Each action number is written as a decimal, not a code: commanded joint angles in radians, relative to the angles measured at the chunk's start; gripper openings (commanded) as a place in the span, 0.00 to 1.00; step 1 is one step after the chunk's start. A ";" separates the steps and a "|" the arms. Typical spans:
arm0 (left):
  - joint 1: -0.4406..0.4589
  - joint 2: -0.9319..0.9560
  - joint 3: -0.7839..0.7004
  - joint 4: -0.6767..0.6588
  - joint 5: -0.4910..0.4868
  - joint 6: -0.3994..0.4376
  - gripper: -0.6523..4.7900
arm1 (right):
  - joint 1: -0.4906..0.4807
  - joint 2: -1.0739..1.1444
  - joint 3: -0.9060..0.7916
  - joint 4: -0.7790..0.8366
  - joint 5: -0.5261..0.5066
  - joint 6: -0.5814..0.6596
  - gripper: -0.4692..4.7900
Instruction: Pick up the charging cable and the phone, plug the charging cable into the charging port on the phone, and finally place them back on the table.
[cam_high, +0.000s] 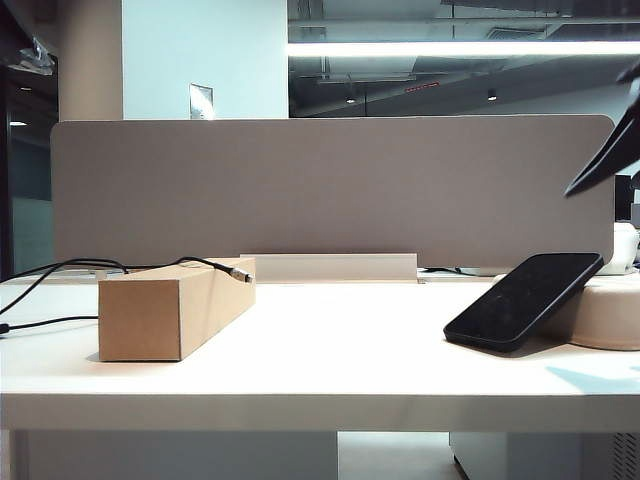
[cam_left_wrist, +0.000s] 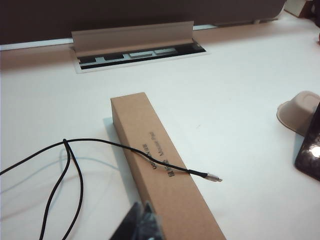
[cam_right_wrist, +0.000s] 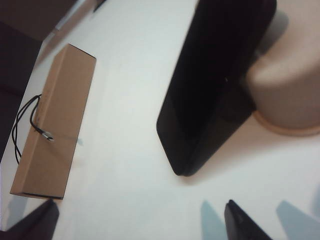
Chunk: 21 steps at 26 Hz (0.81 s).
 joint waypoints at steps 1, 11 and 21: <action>0.000 0.000 0.007 0.012 0.003 0.004 0.11 | -0.001 0.080 0.005 0.111 -0.034 0.049 0.96; -0.036 0.017 0.034 -0.018 -0.002 0.092 0.11 | 0.000 0.337 0.006 0.352 -0.043 0.097 0.96; -0.115 0.224 0.257 -0.212 -0.050 0.165 0.11 | 0.037 0.552 0.126 0.393 -0.042 0.095 0.96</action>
